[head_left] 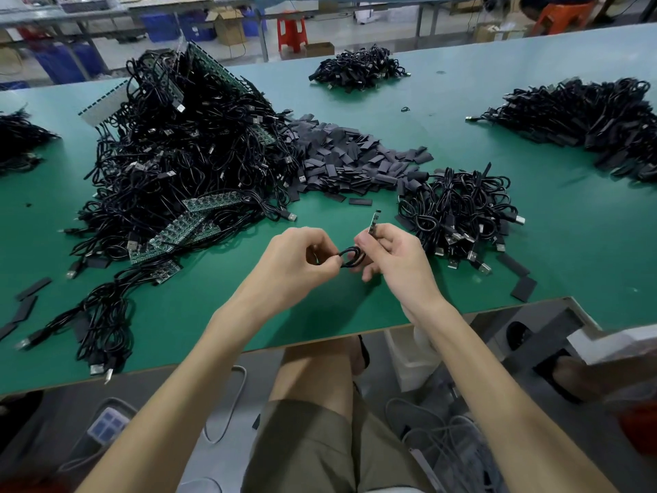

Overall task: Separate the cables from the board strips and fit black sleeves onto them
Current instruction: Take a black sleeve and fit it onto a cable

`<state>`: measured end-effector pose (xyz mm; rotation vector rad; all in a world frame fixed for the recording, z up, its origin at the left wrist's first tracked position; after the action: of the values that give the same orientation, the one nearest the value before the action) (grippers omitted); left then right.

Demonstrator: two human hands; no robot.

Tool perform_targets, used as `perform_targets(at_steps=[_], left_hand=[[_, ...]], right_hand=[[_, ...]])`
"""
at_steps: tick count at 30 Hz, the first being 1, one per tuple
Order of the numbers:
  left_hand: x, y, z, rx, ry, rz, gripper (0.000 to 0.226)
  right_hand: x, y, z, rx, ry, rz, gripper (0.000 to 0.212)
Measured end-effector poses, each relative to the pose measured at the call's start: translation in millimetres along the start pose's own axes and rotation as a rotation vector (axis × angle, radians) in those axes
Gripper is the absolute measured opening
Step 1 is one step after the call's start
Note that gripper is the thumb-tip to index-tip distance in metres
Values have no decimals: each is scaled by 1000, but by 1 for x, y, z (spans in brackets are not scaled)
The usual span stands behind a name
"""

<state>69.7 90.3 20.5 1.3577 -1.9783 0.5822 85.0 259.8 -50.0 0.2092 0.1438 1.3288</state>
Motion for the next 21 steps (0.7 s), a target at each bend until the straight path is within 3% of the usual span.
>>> perform_targets(at_steps=[6,12,14,17,19,21], left_hand=[[-6,8,13,62,-21,100,13],[-11,8,11,38,-132,495,30],[-7,23,11,13,-147,409,27],[-8,63,16,-11,-41,90,13],[-19,87,15,-44,131,-56,25],[-35,107,10,-118,251,-68,42]], right_hand=[[5,-1,5,11,91,-53,22],[4,-3,11,28,147,-36,19],[6,-3,11,32,139,-42,21],[5,-4,11,48,112,-40,24],[3,-4,11,56,85,-22,25],[2,-4,11,54,71,-8,26]])
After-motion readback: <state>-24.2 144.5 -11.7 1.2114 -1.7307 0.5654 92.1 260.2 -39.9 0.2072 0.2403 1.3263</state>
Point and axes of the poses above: each hand's wrist, its own y-axis towards the middle knuckle, its own x-axis out of the back of the hand, z = x × y, the point moved 4 cm from there along y, towards the middle knuckle, and after that the axes turned 8 degrees about x, right-handed, at the moved point
